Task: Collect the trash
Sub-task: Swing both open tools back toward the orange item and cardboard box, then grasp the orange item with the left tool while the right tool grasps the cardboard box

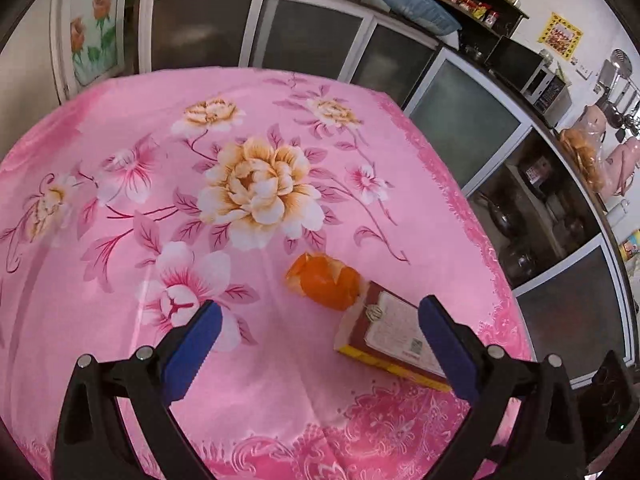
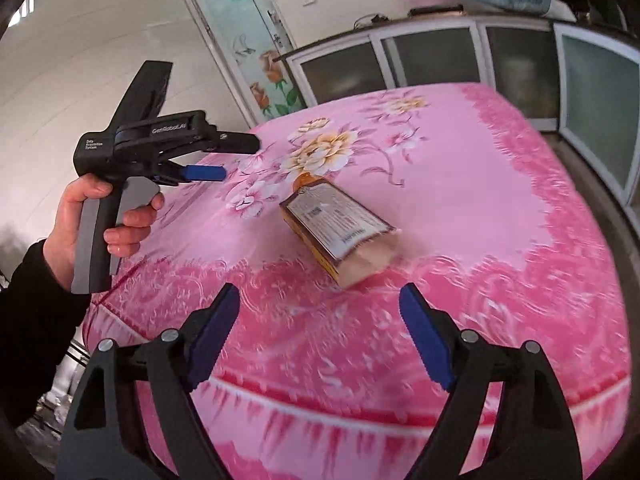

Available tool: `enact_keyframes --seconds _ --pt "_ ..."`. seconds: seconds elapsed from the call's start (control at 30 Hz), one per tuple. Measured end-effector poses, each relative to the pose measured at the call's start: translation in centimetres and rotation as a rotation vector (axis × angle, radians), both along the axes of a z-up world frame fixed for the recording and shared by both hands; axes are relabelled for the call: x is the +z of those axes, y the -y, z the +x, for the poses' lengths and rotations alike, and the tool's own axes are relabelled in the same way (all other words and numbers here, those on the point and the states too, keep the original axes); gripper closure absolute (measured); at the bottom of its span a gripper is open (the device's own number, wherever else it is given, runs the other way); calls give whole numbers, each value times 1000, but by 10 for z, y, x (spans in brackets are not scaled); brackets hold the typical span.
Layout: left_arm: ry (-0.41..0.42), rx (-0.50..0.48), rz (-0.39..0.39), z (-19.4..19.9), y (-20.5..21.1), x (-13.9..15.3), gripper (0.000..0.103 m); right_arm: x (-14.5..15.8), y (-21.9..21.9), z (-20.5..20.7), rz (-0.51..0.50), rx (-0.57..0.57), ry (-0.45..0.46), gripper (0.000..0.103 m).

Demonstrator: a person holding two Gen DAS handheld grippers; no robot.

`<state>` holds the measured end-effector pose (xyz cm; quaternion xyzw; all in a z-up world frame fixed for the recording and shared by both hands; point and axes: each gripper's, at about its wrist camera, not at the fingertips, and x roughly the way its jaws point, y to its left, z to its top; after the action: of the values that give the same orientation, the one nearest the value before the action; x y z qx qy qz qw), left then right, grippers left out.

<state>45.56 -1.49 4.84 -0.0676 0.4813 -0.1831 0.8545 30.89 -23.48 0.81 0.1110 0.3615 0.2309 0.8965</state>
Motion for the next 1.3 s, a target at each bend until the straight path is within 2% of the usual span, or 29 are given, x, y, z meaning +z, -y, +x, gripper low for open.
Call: enact_keyframes --seconds 0.23,0.33,0.47,0.57,0.7,0.73,0.77,0.8,0.83,0.87,0.97,1.13,1.3 --pt "-57 -22 -6 25 12 -22 8 -12 -23 20 -58 37 -24 32" --pt "-99 -26 4 32 20 -36 8 -14 -26 27 -58 40 -36 32" --pt "-156 -19 -19 41 24 -49 8 -18 -29 36 -63 45 -55 35" --pt "-177 -21 -12 47 31 -57 8 -22 -32 43 -67 48 -76 41" --pt "-206 6 -20 54 34 -67 10 -27 -35 50 -67 52 -105 57" --pt "-203 12 -21 56 33 -66 19 -27 -36 51 -74 53 -106 64" --pt "-195 21 -16 58 33 -66 35 -26 -37 51 -91 43 -97 70" --pt "-193 20 -26 59 33 -64 48 -25 -37 51 -97 35 -93 82" --pt "-199 12 -41 61 33 -64 78 -24 -37 53 -93 33 -98 89" --pt "-201 10 -45 61 34 -63 87 -24 -37 54 -78 36 -110 91" --pt "-184 10 -25 61 36 -61 95 -19 -34 54 -34 31 -107 97" --pt "-140 14 -114 52 27 -46 96 0 -34 41 -23 39 -65 101" --pt "-70 4 -182 35 15 -22 96 18 -31 14 -73 29 -11 101"
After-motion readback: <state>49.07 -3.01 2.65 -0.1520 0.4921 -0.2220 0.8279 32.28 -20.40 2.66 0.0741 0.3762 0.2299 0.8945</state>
